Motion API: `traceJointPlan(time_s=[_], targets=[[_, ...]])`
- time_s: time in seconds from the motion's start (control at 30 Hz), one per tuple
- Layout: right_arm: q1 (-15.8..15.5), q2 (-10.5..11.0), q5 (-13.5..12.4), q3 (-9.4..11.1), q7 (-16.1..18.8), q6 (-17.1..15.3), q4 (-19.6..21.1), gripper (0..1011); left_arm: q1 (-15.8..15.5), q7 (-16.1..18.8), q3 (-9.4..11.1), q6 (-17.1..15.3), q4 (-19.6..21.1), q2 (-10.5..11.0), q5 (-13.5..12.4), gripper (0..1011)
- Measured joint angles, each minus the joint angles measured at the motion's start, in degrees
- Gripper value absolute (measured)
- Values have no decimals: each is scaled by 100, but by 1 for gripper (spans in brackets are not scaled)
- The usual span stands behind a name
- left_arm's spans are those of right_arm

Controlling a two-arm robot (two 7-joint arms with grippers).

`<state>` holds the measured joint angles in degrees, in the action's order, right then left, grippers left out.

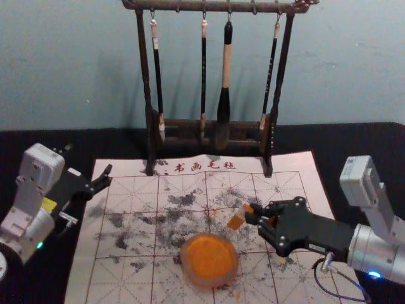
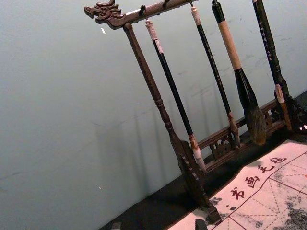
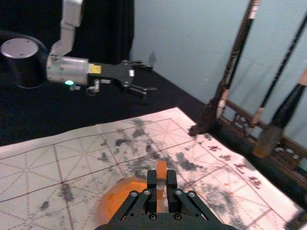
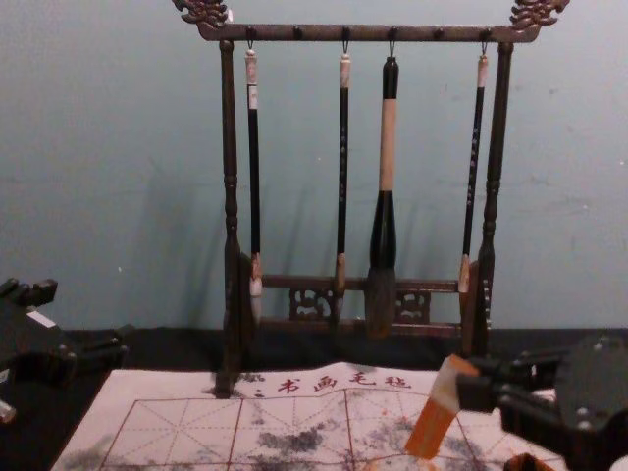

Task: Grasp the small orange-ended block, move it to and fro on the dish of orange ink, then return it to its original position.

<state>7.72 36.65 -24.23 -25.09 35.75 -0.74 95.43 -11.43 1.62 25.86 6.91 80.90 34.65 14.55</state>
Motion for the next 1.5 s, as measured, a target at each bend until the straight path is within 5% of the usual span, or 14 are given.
traceJointPlan(time_s=[0.27, 1.27, 1.5], targets=[[83, -8, 49, -211, 61, -8, -62, 81, 0, 0, 0, 0, 0, 0, 0, 1001], [72, -11, 36, -184, 54, -5, -61, 80, 0, 0, 0, 0, 0, 0, 0, 1001], [155, 0, 86, -333, 88, -74, -40, 81, 0, 0, 0, 0, 0, 0, 0, 1001]])
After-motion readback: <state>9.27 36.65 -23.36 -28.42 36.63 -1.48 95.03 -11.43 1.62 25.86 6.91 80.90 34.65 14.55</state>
